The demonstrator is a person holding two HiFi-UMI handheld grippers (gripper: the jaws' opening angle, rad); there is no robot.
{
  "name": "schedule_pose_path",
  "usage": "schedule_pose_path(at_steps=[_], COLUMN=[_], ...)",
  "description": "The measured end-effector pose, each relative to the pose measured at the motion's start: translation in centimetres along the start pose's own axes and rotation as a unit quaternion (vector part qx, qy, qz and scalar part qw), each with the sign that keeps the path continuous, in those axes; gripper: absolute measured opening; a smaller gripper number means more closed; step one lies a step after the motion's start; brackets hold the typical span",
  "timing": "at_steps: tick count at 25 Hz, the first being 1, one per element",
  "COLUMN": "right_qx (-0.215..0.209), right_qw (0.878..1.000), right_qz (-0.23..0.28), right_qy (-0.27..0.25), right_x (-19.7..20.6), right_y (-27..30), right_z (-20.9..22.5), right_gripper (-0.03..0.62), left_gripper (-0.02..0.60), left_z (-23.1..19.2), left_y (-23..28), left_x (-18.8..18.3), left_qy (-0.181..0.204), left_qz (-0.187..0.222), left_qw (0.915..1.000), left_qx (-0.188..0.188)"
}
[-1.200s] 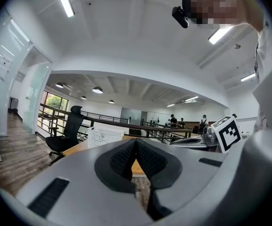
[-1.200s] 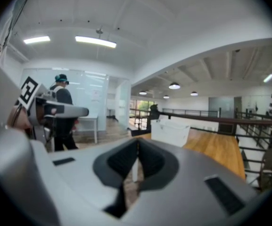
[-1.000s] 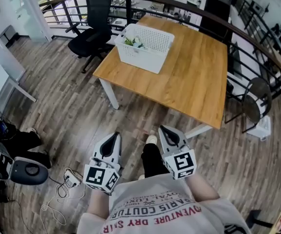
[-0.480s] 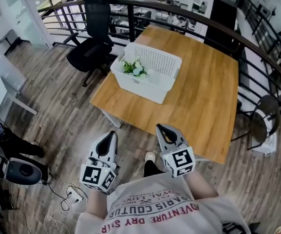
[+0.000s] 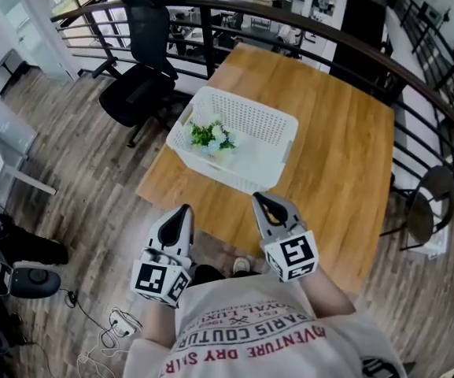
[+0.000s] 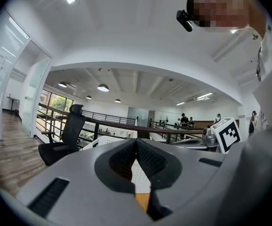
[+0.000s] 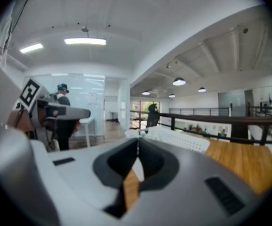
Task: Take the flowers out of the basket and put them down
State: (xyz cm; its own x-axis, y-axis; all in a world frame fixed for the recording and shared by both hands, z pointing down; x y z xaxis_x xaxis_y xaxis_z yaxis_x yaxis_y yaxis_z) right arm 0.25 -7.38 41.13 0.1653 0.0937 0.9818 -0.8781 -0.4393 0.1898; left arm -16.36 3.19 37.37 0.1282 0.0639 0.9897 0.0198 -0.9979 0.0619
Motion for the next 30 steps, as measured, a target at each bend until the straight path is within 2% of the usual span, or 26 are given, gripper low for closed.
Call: schedule_pose_path(at_steps=[3,8,13,18,24,30], right_qx=[0.006,0.023,0.075,0.119,0.084,0.055], right_qw=[1.0,1.0,0.997,0.991,0.989,0.977], right_qz=[-0.008,-0.009,-0.016,-0.032,-0.105,-0.204], right_qy=[0.007,0.005,0.025,0.049,0.067,0.038], right_x=[-1.2,-0.6,-2.2,-3.0,-1.5,0.5], right_y=[1.8,4.8,9.0,13.1,17.6,20.0], right_z=[2.2,2.7,4.6,6.9,8.4,9.3], right_gripper=[0.028,0.028,0.029,0.028,0.029,0.031], left_gripper=[0.023,0.023,0.023,0.023,0.023,0.023], left_z=[-1.0,-3.0,-6.5,-11.3,-15.8,-16.7], left_y=[3.8,8.2,13.6,17.7,21.4,23.6], left_x=[-0.7,0.2,-1.6,-2.8,-2.8,-2.4], left_qy=[-0.017,-0.015,-0.005,0.0,0.005,0.014], left_qz=[-0.014,-0.017,-0.025,-0.034,-0.031,-0.042], left_qw=[0.9997,0.9982,0.993,0.9879,0.9839,0.97], left_qx=[0.007,0.055,0.115,0.151,0.176,0.239])
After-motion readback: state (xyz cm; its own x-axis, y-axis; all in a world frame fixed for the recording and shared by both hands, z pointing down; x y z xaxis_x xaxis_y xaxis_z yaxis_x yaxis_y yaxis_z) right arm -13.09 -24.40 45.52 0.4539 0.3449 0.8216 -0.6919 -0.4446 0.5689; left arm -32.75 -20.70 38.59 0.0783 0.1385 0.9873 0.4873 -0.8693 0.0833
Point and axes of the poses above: the fingertips, and each gripper's own axes: y forward along the fingers, z to its right, x out of its underside, the point moved 5 cm from there along -y, backward along the fingers, and after that the axes turned 4 degrees about -x, right-handed, at the moved point
